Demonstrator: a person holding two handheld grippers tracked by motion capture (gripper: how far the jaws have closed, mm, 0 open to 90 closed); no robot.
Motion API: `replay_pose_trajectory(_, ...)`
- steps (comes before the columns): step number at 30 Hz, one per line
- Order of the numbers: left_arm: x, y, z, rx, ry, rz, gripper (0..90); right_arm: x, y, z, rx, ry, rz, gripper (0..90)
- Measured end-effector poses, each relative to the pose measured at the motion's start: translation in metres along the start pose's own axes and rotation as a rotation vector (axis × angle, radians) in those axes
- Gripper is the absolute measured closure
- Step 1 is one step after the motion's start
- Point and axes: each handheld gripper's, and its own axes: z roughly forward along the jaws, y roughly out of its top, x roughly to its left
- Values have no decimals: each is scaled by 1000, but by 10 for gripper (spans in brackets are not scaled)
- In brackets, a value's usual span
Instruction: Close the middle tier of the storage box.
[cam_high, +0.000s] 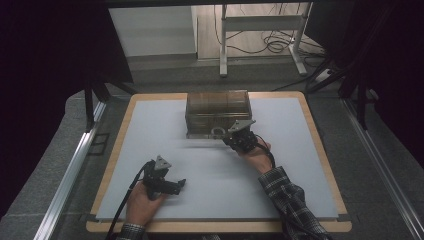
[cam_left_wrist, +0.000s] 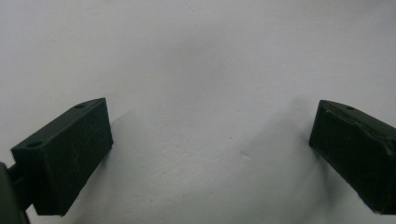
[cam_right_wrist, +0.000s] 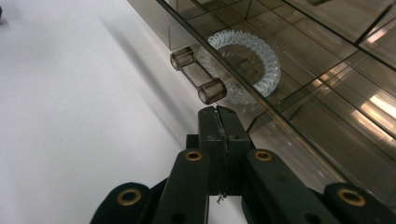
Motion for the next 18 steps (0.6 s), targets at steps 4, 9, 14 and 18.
replay_pose_trajectory(4, 0, 0, 0, 0, 0, 0, 0, -2, 0, 1, -6, -7, 8, 882)
replay_pose_trajectory(9, 0, 0, 0, 0, 0, 0, 0, -3, 2, 2, -4, -14, 8, 881)
replay_pose_trajectory(14, 0, 0, 0, 0, 0, 0, 0, -4, 5, 3, -7, -20, 8, 881)
replay_pose_trajectory(18, 0, 0, 0, 0, 0, 0, 0, -6, 6, 5, -5, -28, 10, 881)
